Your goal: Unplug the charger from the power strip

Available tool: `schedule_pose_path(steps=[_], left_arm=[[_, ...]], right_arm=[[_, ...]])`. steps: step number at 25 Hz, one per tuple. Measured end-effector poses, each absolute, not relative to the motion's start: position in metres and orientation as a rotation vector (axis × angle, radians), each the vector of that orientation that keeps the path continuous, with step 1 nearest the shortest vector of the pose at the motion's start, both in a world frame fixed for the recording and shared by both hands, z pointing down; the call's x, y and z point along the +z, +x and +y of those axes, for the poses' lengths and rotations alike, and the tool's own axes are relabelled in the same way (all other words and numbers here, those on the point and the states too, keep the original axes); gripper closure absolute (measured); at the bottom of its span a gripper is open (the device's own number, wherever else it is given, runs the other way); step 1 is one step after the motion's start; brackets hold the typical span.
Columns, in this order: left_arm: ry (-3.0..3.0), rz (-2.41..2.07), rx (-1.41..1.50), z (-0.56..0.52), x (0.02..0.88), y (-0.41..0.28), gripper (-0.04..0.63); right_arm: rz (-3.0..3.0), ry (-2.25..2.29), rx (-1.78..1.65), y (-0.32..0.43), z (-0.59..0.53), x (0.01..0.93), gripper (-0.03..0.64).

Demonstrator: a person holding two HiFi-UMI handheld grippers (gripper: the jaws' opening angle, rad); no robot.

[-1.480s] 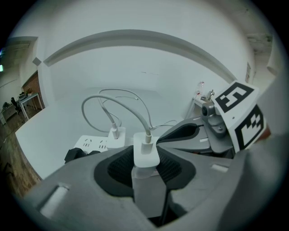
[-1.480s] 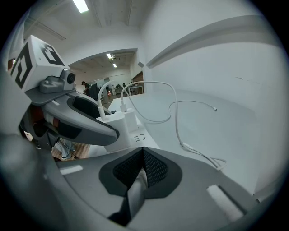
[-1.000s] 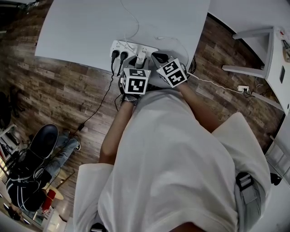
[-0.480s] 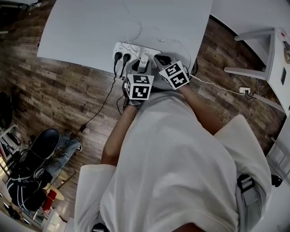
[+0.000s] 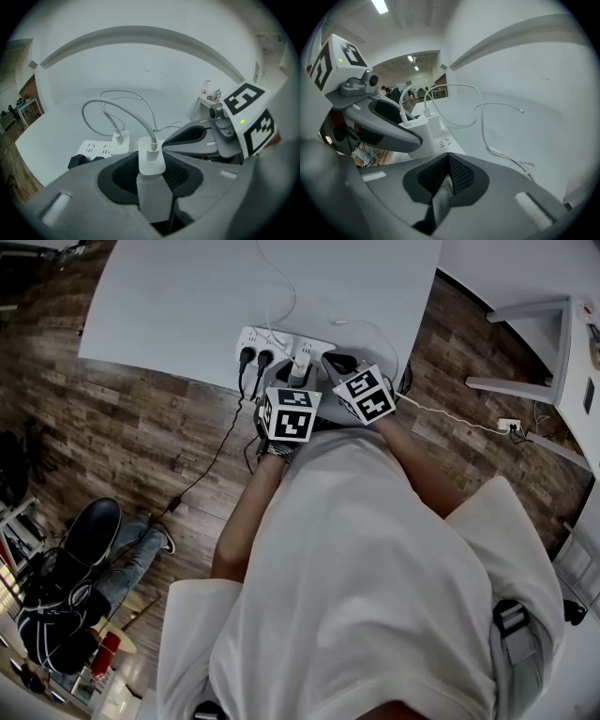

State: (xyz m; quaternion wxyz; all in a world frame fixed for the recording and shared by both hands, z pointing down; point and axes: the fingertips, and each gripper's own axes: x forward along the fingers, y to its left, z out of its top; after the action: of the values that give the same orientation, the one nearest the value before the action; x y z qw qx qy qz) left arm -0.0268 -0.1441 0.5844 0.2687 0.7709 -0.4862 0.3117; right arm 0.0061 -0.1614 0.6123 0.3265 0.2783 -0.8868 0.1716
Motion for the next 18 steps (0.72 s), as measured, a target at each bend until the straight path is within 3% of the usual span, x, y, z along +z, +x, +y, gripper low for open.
schedule_pose_path(steps=[18], left_arm=[[2.059, -1.293, 0.912, -0.1488, 0.5859, -0.0277, 0.448]], right_arm=[[-2.332, 0.736, 0.442, 0.0042, -0.1655, 0.6133, 0.614]])
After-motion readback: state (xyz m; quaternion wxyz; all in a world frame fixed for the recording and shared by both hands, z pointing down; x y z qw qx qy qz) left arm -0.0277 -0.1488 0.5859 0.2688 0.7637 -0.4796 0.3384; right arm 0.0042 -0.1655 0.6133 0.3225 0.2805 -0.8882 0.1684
